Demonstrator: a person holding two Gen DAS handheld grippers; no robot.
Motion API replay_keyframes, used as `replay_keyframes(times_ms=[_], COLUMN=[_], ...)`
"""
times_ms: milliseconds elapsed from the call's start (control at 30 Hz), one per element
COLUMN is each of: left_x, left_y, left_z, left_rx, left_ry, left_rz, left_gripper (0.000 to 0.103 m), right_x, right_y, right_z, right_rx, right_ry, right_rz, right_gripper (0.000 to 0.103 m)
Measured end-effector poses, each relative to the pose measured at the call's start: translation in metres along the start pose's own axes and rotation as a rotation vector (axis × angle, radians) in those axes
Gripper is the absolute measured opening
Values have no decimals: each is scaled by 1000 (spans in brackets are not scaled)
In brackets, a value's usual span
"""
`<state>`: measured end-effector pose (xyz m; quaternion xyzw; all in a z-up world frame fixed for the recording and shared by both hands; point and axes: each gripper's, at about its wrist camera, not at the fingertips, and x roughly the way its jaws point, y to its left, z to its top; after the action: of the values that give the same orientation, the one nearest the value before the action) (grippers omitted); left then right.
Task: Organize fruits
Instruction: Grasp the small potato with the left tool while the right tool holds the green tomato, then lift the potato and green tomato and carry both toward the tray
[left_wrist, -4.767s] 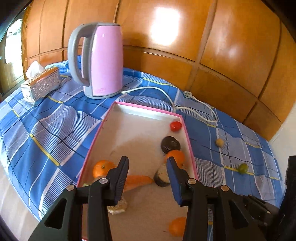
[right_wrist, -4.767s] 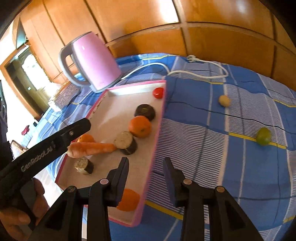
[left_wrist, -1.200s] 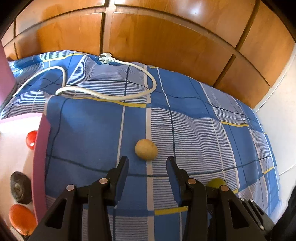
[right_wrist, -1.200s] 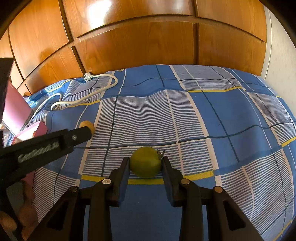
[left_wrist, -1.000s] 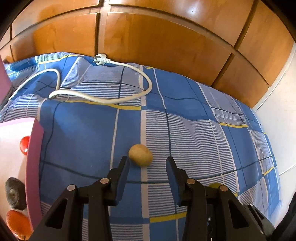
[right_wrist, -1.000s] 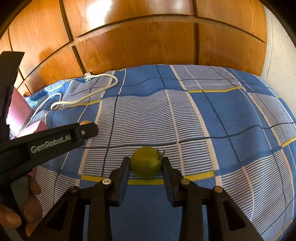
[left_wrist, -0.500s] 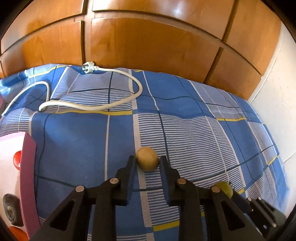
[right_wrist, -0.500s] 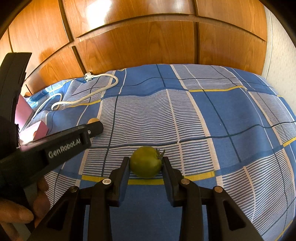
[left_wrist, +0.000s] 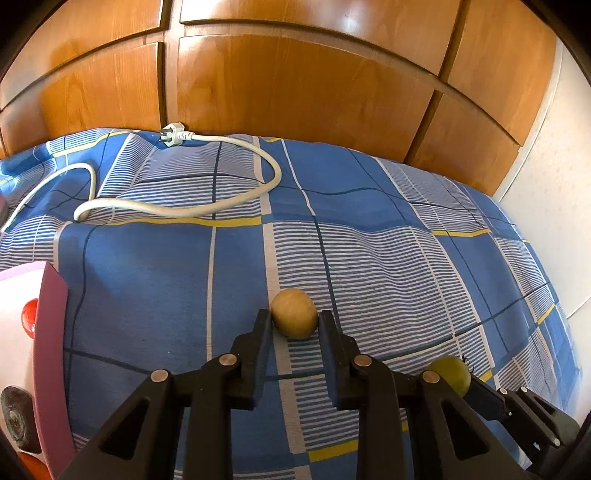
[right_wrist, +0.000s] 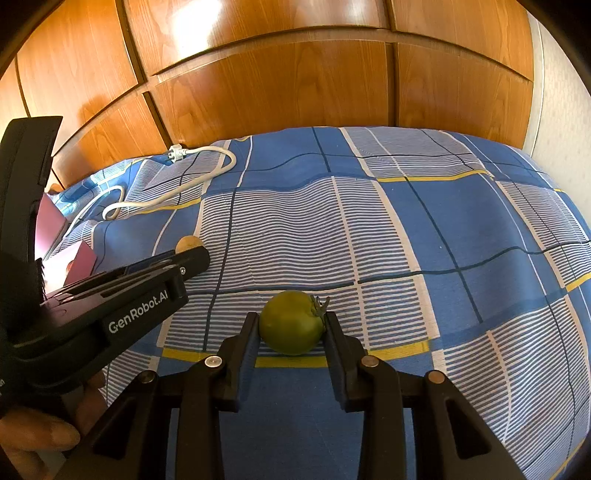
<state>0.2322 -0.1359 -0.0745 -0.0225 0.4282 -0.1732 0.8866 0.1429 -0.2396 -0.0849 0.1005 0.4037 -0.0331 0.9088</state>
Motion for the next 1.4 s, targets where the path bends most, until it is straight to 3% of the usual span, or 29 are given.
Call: replay_keyframes(times_ms=[700,1400], left_x=[-20,-82], left_y=[-1,-9], left_z=[-22,-102], left_rx=[13,23], left_ry=[26,26], left_rz=[18,22], left_gripper=[24,24], right_x=[-7,-47], right_y=[3,7], right_z=[-5,-53], right_rx=[-38,-115], right_ry=[7,29], right_rz=[-19,-14], right_gripper=[34,34])
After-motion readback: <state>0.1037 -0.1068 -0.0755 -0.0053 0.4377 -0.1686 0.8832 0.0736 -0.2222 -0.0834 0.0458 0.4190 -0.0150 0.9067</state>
